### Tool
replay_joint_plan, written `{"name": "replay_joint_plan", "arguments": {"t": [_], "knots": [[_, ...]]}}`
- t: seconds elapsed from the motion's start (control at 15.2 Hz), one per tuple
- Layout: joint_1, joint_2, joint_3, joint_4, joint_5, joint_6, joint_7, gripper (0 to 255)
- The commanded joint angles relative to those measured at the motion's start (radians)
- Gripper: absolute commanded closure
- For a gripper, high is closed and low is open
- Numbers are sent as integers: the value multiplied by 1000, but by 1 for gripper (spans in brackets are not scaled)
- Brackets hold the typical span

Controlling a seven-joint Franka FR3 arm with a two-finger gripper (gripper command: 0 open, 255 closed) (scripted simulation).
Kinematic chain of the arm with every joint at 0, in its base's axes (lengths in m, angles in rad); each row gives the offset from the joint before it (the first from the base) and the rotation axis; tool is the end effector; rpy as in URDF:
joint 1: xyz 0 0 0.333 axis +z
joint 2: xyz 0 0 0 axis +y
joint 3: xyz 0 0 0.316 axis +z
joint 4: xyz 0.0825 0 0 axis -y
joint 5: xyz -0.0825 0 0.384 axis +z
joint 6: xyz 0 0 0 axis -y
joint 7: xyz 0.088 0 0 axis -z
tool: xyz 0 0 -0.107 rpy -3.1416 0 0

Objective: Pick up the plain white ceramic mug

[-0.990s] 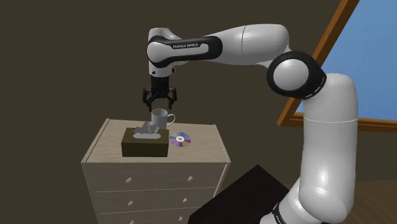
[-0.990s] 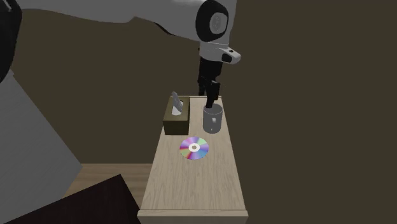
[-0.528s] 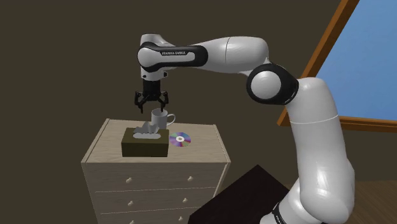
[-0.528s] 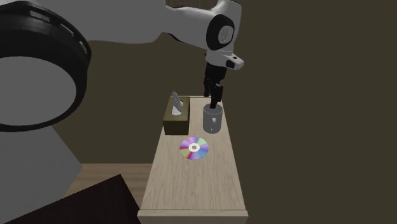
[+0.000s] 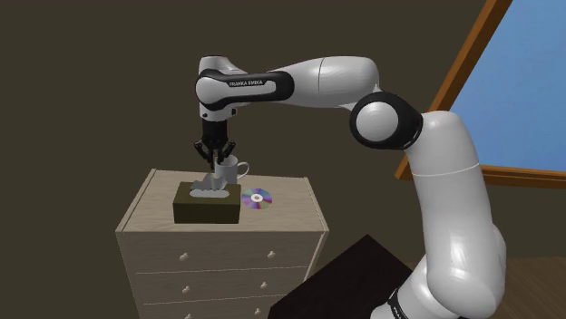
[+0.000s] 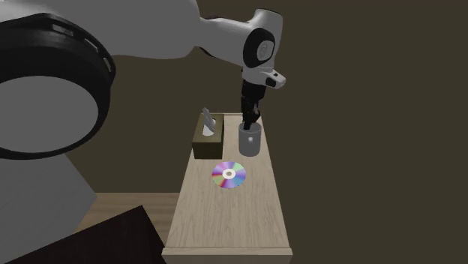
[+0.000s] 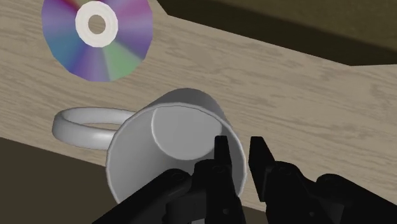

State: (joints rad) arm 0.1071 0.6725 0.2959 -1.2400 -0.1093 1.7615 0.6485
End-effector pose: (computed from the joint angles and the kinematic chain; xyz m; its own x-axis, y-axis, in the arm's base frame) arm 0.6853 0.2252 0.3724 0.9537 -0.2627 -0.1466 -0.2638 -0.9645 0.0123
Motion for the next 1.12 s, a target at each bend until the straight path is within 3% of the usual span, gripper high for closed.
{"name": "replay_joint_plan", "arguments": {"t": [0.0,0.4,1.06], "knots": [[-9,21,-8,-9,-1,3,-19,255],[-5,17,-5,-15,0,7,-11,255],[0,-3,2,86,4,-114,-10,255]]}}
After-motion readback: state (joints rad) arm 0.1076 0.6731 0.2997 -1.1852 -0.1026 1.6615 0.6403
